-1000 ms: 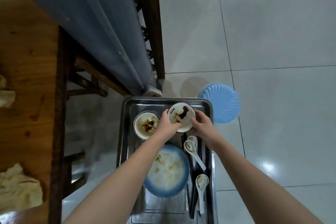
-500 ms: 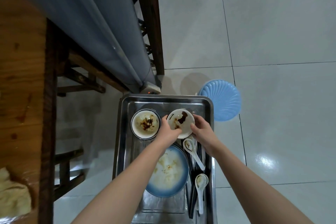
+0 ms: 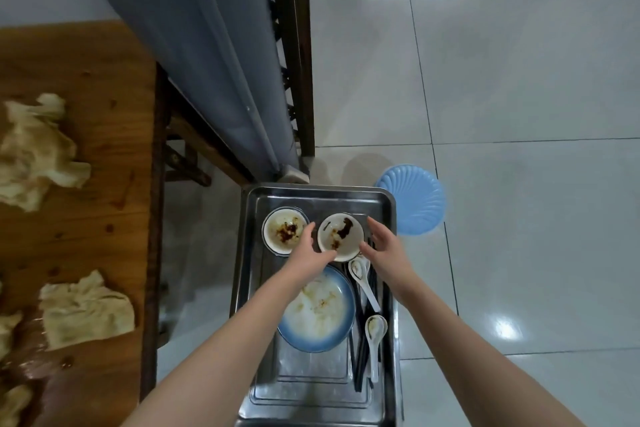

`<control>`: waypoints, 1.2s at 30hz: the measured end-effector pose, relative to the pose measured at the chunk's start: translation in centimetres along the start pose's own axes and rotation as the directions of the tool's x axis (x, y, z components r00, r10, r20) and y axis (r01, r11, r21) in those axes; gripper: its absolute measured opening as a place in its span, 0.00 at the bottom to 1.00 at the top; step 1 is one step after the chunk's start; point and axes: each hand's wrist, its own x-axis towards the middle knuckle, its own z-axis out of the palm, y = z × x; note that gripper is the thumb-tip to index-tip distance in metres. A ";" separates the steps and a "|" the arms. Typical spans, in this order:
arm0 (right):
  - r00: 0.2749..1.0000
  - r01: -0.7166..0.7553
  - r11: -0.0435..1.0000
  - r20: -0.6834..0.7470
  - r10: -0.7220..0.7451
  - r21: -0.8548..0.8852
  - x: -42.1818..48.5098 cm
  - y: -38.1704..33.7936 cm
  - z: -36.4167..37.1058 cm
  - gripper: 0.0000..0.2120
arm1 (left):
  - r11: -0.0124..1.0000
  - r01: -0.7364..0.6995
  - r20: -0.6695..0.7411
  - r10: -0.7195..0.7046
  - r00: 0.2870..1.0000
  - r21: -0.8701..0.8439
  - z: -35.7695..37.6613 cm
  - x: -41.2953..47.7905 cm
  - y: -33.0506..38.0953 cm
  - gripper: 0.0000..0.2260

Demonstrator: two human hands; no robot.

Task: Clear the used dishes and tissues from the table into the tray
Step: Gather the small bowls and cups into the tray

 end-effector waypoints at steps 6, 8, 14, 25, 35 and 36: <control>0.996 0.094 0.995 0.007 -0.094 -0.024 -5.1 -5.6 -0.2 0.26 | 0.989 -0.139 -0.088 0.135 0.987 -0.044 -3.3 -6.9 2.4 0.30; 0.994 0.111 0.994 0.002 -0.111 -0.004 -6.8 -7.6 0.0 0.25 | 0.980 -0.190 -0.130 0.182 0.975 -0.052 -4.8 -9.5 3.3 0.27; 0.980 0.196 0.981 0.022 -0.196 -0.006 -11.6 -12.7 1.5 0.23 | 0.957 -0.279 -0.259 0.251 0.933 -0.074 -9.8 -17.1 4.2 0.25; 0.925 0.359 0.930 0.166 -0.342 -0.080 -17.5 -21.3 9.3 0.24 | 0.906 -0.378 -0.468 0.254 0.846 -0.191 -20.1 -27.1 2.0 0.19; 0.857 0.501 0.854 0.218 -0.467 -0.139 -24.2 -25.3 23.7 0.22 | 0.881 -0.407 -0.516 0.238 0.823 -0.242 -32.8 -33.5 -6.2 0.18; 0.857 0.500 0.854 0.223 -0.464 -0.143 -24.9 -25.4 25.2 0.22 | 0.880 -0.408 -0.525 0.235 0.818 -0.242 -34.0 -34.0 -7.3 0.18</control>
